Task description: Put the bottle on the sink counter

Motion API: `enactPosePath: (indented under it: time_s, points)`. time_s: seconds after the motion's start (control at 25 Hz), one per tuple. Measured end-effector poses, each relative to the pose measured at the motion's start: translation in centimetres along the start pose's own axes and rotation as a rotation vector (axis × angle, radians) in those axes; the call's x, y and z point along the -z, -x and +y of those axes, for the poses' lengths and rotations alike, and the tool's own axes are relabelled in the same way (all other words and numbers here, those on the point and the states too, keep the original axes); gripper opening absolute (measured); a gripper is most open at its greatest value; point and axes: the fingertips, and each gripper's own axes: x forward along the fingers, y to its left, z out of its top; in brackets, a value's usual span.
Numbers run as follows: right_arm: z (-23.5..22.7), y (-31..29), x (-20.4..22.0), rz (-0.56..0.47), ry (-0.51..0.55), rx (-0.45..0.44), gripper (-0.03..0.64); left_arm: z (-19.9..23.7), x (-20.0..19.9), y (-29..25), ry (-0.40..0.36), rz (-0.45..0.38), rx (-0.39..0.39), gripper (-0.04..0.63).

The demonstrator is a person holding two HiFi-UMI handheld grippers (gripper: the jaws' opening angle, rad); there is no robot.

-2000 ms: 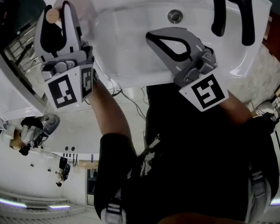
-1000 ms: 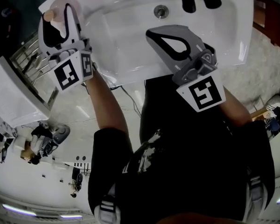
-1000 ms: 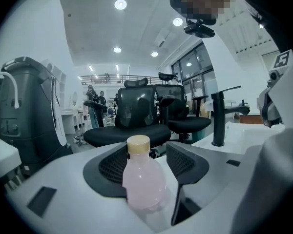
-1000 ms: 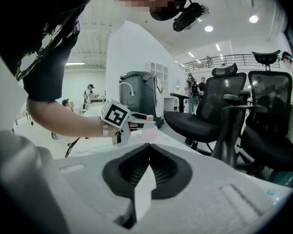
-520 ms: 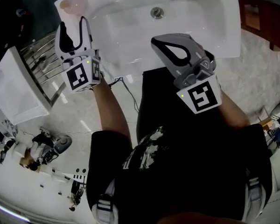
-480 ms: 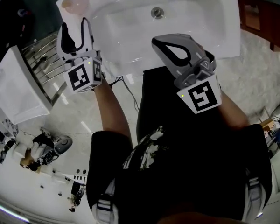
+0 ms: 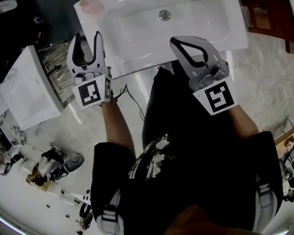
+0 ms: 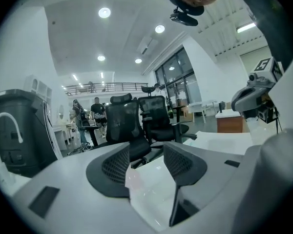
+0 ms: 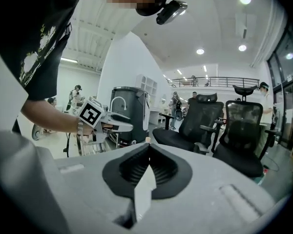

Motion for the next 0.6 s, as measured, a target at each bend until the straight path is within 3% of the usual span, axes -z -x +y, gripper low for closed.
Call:
enactPosePath:
  time_s: [0.28,0.6]
  points:
    - [2.0,3.0,-2.4,-0.058,-0.014,0.076,-0.005,-2.0,-3.9,5.3,-0.004,0.000,0.036,0.127]
    - [2.5,5.2,-2.1,-0.021,-0.038,0.110,-0.005,-5.6,-4.8,7.3,0.030,-0.017,0.168,0.038]
